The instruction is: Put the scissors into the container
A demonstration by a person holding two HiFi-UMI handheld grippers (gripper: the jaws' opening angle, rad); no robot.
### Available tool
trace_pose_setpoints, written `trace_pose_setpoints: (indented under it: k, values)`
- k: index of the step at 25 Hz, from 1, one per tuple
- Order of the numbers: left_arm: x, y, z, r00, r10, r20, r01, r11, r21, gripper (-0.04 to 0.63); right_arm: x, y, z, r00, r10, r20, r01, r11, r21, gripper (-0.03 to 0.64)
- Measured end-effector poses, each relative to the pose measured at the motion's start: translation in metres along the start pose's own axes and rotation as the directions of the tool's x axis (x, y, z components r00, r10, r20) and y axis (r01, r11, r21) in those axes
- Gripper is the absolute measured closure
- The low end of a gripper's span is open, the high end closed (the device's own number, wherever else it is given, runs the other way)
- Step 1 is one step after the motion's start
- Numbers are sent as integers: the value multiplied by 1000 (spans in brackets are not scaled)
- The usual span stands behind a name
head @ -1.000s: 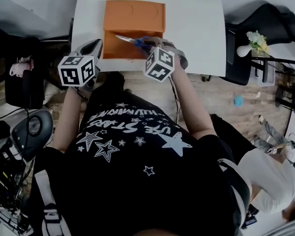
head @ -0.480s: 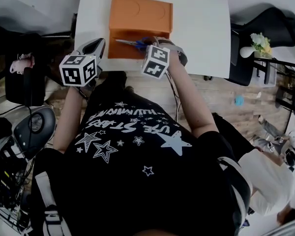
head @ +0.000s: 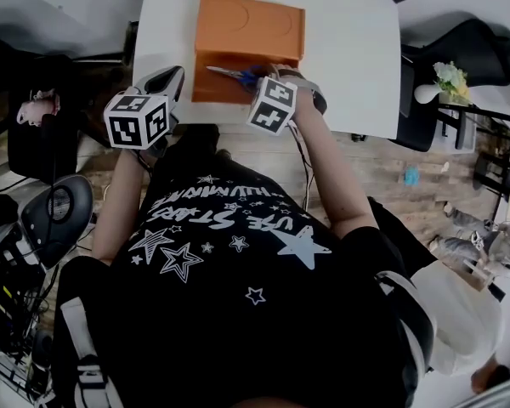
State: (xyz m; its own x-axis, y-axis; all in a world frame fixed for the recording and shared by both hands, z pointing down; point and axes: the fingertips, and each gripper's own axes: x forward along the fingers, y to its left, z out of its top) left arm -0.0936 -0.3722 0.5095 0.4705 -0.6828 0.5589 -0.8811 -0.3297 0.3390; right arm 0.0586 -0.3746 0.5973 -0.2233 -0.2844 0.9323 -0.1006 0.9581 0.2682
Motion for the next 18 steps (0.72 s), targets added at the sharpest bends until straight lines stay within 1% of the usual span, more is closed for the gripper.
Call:
trace_pose_setpoints:
  k: [5,8,11,18]
  values:
    - [4,-3,-5,1000,-11,1,11,1000,1,577,5,0,-6,1000,7,-2,-7,1000,16,525]
    - [2,-6,-4,1000,-13,2,13,1000,5,577,2,0,-5,1000,-6,11,5,999,33,525]
    - [-1,-9,-1,1000,-14,6,14,1000,16,577,-4,-4,-3,999,-32,31,29,996,79,524]
    - [-18,-16,-1,999,-10,37,9,1000,26,577,-33,-13,-9,989,-126,79,111,978,179,525]
